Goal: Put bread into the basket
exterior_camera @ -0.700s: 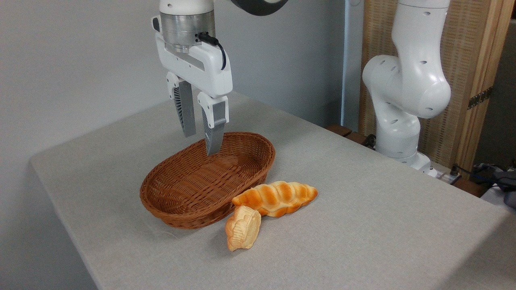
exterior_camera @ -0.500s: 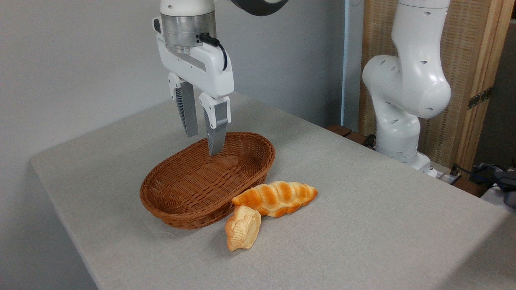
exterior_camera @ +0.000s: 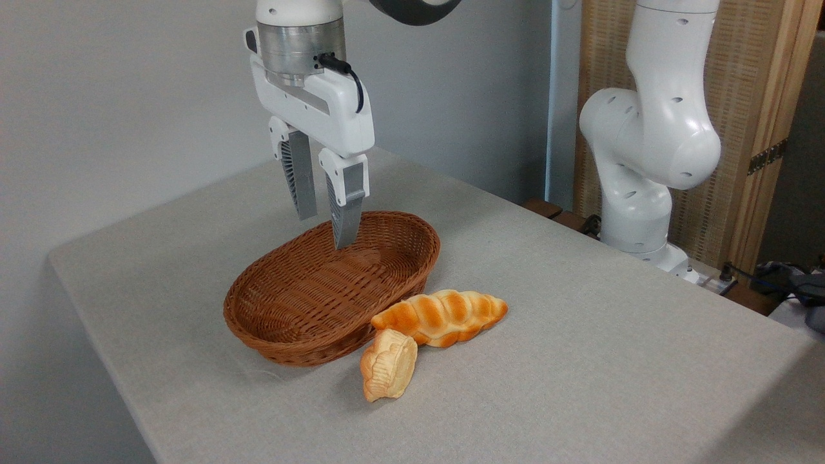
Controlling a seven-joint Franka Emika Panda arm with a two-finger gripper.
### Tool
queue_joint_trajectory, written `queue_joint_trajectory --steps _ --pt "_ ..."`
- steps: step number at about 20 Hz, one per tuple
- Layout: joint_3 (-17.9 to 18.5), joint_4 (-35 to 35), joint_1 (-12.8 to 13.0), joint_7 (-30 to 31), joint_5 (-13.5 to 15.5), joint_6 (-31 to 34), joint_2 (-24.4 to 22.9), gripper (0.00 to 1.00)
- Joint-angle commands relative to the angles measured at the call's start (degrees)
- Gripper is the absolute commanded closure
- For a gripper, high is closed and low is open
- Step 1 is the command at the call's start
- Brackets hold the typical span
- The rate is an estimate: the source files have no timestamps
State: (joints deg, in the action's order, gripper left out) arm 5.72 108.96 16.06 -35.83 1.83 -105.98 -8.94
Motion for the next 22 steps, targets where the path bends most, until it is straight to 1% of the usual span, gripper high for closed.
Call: queue_joint_trajectory --steps 1,18,19,22 --pt "0.35 -1.20 0.03 0.06 0.72 2.71 0.15 0.00" --pt "0.70 -1.03 -0.33 -0.38 0.63 5.16 -0.46 0.00" --pt "0.87 -1.03 -0.50 -0.64 0.63 5.17 -0.55 0.00" --pt "3.07 -0.85 -0.50 -2.48 0.63 5.08 -0.55 0.00"
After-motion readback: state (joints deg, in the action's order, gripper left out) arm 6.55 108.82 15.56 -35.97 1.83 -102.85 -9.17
